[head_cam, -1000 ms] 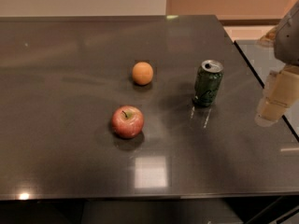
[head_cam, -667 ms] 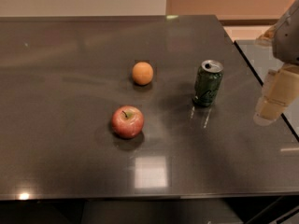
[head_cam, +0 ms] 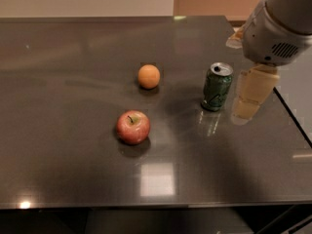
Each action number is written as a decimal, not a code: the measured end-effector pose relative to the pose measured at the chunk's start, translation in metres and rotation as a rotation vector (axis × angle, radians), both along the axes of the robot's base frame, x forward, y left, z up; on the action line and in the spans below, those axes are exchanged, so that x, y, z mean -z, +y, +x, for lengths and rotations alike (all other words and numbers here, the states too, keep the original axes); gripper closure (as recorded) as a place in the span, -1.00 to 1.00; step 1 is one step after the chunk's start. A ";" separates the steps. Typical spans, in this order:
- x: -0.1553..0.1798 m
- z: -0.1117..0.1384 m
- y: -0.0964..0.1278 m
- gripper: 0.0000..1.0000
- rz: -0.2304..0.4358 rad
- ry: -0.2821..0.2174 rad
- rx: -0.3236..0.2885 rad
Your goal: Pick apple
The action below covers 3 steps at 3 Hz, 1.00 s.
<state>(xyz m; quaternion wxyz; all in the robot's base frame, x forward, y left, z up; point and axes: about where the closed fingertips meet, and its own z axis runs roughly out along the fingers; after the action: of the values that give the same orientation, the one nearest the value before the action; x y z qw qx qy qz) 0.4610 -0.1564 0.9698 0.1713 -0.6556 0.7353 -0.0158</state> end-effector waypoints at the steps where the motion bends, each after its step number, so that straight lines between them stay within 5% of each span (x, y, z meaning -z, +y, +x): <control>1: 0.002 0.013 0.032 -1.00 0.019 -0.011 -0.066; 3: 0.016 0.020 0.097 -1.00 0.048 -0.004 -0.201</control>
Offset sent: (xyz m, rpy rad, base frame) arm 0.0273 0.1042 -0.0093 0.0587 -0.0161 0.2284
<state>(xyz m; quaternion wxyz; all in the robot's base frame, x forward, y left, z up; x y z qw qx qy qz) 0.4814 -0.0595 0.9534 0.1890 -0.7217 0.6657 0.0177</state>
